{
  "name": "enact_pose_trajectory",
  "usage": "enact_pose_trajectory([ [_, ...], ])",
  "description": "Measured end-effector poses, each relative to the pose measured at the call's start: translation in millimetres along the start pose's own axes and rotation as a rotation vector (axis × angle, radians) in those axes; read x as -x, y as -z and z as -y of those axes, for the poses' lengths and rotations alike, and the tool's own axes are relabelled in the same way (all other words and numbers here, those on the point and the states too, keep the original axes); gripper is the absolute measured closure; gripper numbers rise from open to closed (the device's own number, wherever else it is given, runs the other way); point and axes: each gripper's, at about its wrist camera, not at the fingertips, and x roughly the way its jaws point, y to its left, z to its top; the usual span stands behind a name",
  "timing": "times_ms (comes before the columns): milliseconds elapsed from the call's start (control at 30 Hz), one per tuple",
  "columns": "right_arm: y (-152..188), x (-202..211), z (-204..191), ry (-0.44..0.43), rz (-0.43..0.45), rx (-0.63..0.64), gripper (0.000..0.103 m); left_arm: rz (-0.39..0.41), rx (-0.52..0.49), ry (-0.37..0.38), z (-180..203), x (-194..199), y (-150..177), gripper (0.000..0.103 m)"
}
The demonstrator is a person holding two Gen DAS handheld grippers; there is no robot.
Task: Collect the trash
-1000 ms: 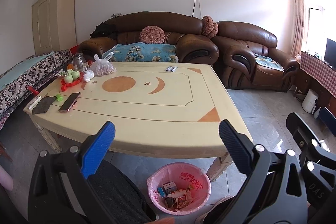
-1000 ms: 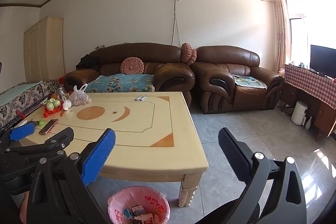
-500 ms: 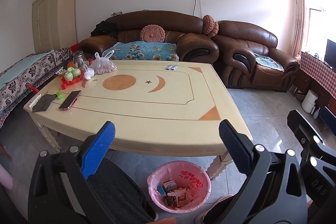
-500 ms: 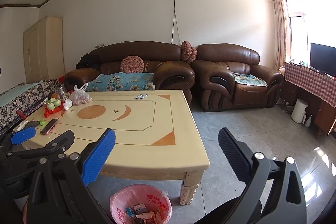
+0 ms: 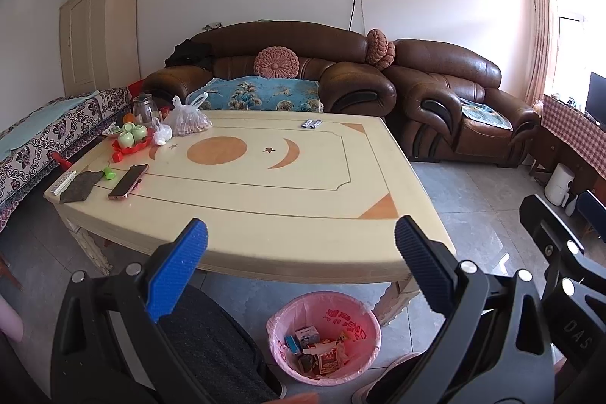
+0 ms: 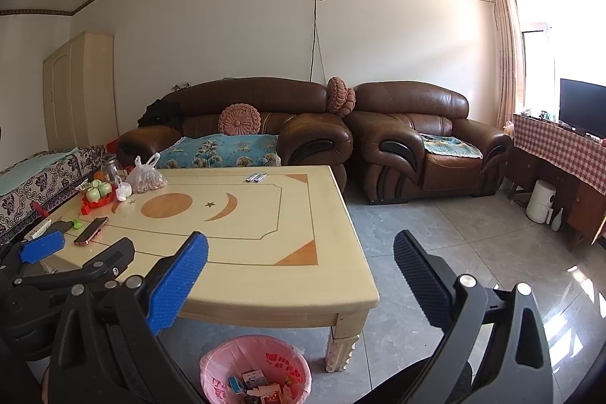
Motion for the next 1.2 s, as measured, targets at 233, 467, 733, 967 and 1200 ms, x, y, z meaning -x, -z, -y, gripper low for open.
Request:
enact_pose_trajectory([
  [233, -1.5, -0.1, 0.3, -0.008, 0.003, -0.003, 0.007, 0.001, 0.001, -0.002, 0.1, 1.2, -2.0, 0.006],
  [467, -1.8, -1.6, 1.4, -0.011, -0.001, -0.006, 0.007, -0.002, -0.001, -0.005, 0.7, 1.5, -2.5, 0.006],
  [733, -4.1, -4.1, 0.6, -0.015, 0.003, -0.003, 0.007, -0.005, 0.008, 0.001, -1.1, 0.5, -2.7, 0.006],
  [967, -3.8, -5.4, 0.0, -0.02, 0.0, -0.003, 0.007, -0.008, 0.014, 0.002, -2.9, 0.1, 0.2, 0.006],
  [1200, -3.7, -5.5, 0.1, -0.019, -0.001, -0.003, 0.007, -0.009, 0.007, -0.001, -2.2, -0.2, -0.2, 0.006],
])
